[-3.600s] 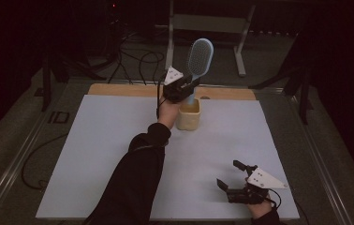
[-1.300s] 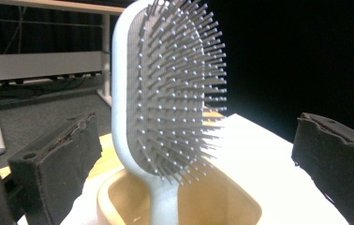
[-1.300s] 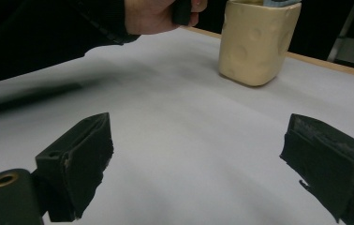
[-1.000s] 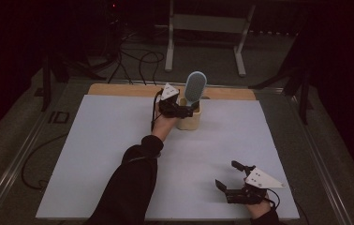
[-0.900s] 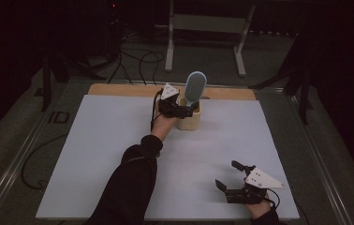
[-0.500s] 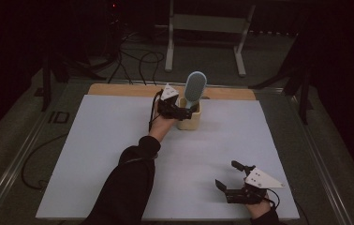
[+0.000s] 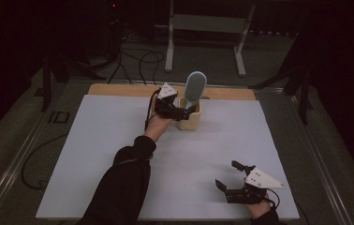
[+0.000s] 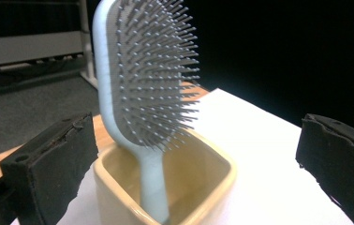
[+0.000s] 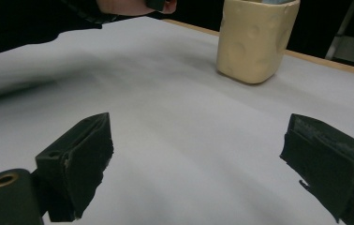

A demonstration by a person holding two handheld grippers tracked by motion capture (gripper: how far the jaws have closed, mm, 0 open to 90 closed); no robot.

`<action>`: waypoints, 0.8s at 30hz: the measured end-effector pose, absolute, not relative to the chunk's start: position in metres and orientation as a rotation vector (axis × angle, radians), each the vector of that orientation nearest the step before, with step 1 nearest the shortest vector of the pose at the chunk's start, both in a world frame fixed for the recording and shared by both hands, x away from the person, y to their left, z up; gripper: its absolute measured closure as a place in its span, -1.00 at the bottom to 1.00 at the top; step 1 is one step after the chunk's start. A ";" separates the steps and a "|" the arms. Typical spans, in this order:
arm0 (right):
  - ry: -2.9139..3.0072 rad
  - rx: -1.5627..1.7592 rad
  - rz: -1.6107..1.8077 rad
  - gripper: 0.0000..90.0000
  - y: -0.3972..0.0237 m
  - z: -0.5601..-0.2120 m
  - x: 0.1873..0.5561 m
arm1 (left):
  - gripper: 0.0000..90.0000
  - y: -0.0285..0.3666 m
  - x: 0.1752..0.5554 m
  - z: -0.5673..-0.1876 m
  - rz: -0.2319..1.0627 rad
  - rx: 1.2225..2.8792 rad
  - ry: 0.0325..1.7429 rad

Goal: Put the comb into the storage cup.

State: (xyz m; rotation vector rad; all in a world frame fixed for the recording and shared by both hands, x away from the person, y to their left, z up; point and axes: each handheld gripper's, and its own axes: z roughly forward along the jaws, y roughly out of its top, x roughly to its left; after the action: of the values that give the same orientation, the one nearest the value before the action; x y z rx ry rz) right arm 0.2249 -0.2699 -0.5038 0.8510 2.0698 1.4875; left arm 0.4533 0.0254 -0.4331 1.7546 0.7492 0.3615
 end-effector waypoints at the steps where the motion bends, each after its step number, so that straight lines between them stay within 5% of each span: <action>1: 2.071 0.848 1.487 -0.81 -0.270 -0.504 0.225 | -1.00 0.026 0.452 -0.432 0.354 1.765 0.748; 24: 2.076 0.841 1.476 -0.81 -0.268 -0.503 0.226 | -1.00 0.066 0.430 -0.421 0.320 1.812 0.711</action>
State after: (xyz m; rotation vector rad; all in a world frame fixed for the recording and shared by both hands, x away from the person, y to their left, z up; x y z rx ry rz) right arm 0.2256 -0.2677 -0.5034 0.8406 2.0763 1.4756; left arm 0.4303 0.0664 -0.4214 1.8115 0.7113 0.3197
